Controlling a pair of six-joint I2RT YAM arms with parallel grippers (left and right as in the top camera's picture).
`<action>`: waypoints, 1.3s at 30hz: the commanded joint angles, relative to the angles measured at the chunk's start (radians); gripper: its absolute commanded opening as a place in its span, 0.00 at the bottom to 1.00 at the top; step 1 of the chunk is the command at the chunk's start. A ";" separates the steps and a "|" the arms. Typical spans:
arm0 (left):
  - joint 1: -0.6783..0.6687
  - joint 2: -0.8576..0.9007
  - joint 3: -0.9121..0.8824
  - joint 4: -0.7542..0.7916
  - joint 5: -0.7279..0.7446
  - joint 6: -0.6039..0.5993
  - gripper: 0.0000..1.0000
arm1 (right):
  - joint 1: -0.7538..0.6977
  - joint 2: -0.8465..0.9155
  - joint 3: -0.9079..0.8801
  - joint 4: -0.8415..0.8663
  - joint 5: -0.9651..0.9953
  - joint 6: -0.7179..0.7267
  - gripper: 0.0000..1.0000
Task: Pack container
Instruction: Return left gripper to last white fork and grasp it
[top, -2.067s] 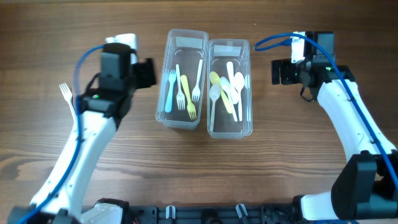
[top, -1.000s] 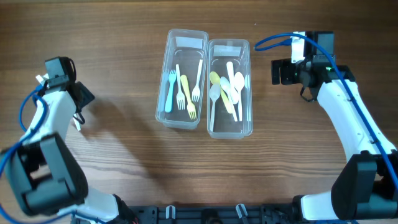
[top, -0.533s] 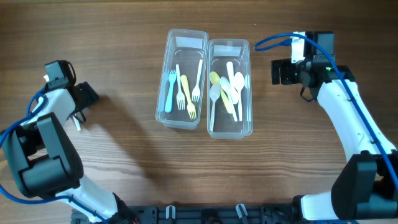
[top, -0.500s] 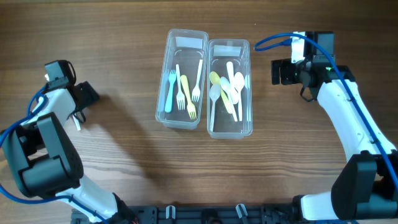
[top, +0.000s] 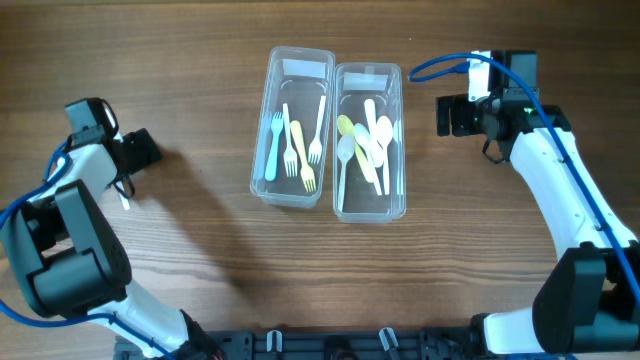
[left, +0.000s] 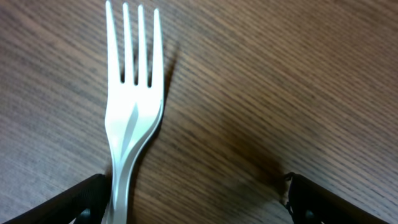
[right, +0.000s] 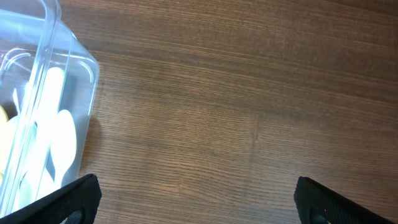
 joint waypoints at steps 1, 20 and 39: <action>0.031 0.017 0.007 0.002 0.068 0.039 0.93 | 0.001 -0.005 0.002 0.003 0.017 -0.009 1.00; 0.068 0.017 0.007 -0.006 0.094 0.037 0.20 | 0.001 -0.005 0.002 0.003 0.017 -0.008 1.00; 0.067 -0.055 0.007 0.030 0.325 -0.026 0.04 | 0.001 -0.005 0.002 0.003 0.017 -0.009 1.00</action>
